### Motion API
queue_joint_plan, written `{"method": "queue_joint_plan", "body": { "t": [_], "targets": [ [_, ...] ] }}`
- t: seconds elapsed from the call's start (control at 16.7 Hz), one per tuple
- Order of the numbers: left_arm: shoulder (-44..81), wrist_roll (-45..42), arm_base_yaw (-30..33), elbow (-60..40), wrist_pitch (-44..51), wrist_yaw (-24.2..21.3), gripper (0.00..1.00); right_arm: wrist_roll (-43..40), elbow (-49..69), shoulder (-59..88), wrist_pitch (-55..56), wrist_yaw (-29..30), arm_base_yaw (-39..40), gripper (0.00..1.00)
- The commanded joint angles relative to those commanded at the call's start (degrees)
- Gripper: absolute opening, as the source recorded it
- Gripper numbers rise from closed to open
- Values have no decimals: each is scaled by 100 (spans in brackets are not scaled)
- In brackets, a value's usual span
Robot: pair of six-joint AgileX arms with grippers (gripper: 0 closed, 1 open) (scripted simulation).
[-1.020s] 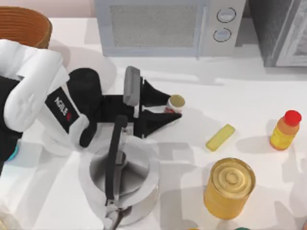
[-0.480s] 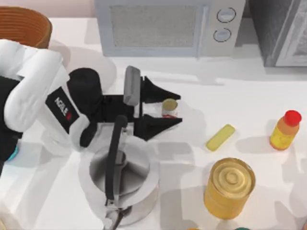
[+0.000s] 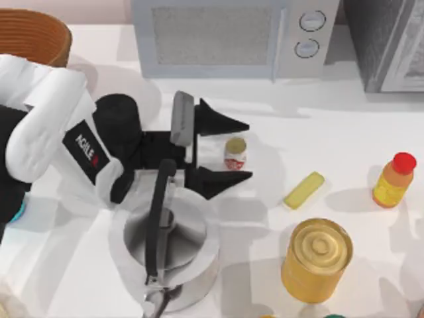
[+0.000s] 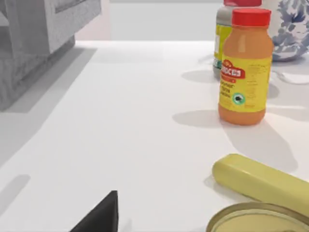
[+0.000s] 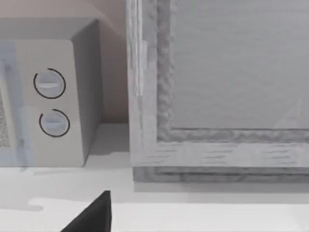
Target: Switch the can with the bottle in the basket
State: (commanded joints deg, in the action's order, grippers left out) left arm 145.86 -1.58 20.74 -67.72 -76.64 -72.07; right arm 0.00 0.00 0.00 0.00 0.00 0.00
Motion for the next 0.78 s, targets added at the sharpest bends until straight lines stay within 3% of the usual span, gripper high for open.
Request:
{"method": "queue_joint_plan", "body": {
  "t": [0.36,0.78],
  "targets": [
    [-212,-36,-124,13,134,244,100,0,0,0,0,0,0,100],
    [-2284,-148,-591,753,1265,1621,100,0,0,0,0,0,0,100]
  ]
}}
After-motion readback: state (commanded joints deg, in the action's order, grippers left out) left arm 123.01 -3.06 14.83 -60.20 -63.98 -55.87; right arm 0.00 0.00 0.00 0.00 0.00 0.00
